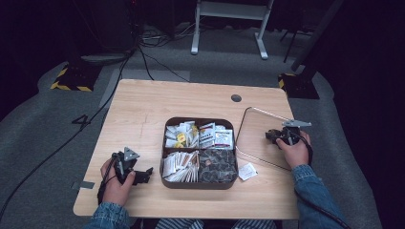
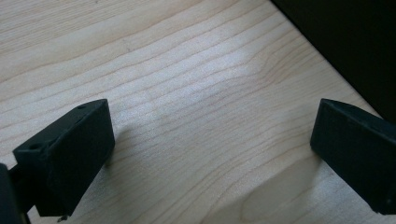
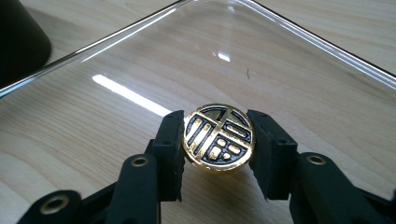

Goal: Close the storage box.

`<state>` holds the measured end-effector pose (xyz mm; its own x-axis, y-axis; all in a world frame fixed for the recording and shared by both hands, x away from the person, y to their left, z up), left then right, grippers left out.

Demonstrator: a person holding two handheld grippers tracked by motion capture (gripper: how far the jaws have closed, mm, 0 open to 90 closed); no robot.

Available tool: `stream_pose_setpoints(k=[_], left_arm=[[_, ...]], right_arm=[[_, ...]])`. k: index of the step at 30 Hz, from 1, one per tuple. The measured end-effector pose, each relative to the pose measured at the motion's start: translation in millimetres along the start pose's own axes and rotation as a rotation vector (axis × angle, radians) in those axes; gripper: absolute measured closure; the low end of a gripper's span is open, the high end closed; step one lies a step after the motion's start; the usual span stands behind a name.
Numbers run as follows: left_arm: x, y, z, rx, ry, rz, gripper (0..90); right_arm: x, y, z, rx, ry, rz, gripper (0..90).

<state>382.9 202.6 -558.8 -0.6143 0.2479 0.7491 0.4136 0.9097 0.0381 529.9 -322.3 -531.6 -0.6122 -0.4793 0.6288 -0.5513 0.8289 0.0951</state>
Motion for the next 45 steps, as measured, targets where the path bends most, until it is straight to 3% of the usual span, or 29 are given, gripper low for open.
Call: stream_pose_setpoints(k=[3,6,10,19,30,36,45], left_arm=[[0.0,0.0,0.0,0.0,0.0,0.0,0.1],[0.0,-0.1,0.0,0.001,0.0,0.0,0.1],[0.0,0.0,0.0,0.001,0.0,0.0,0.1],[0.0,-0.1,0.0,0.0,0.0,0.0,0.1],[0.3,-0.2,0.2,0.006,0.0,-0.006,0.1],[0.1,-0.1,0.1,0.006,0.0,-0.006,0.1],[0.3,-0.2,0.2,0.008,0.0,-0.009,0.2]], right_arm=[[5.2,0.0,-3.5,0.001,-0.009,-0.003,58.9],[18.7,0.4,-12.3,0.029,-0.015,0.024,58.9],[28.4,2.5,-19.4,0.018,-0.034,0.022,58.9],[56.2,20.7,-50.4,0.049,-0.075,0.017,58.9],[71.6,44.1,-73.7,0.057,-0.087,-0.008,58.9],[76.1,63.5,-82.7,0.057,-0.085,-0.03,58.9],[71.1,116.6,-96.8,0.1,-0.072,-0.091,58.9]])
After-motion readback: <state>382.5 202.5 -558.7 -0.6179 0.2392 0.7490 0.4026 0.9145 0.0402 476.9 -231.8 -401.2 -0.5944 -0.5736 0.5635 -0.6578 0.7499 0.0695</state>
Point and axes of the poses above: each handheld gripper's, and its own axes: x roughly backward along the jaws, z roughly out of its underside, y roughly to its left, the point moved 7 cm from there along -x, roughly forward along the jaws, and after that the axes turned 5 degrees about -z, right-handed, at the moved point
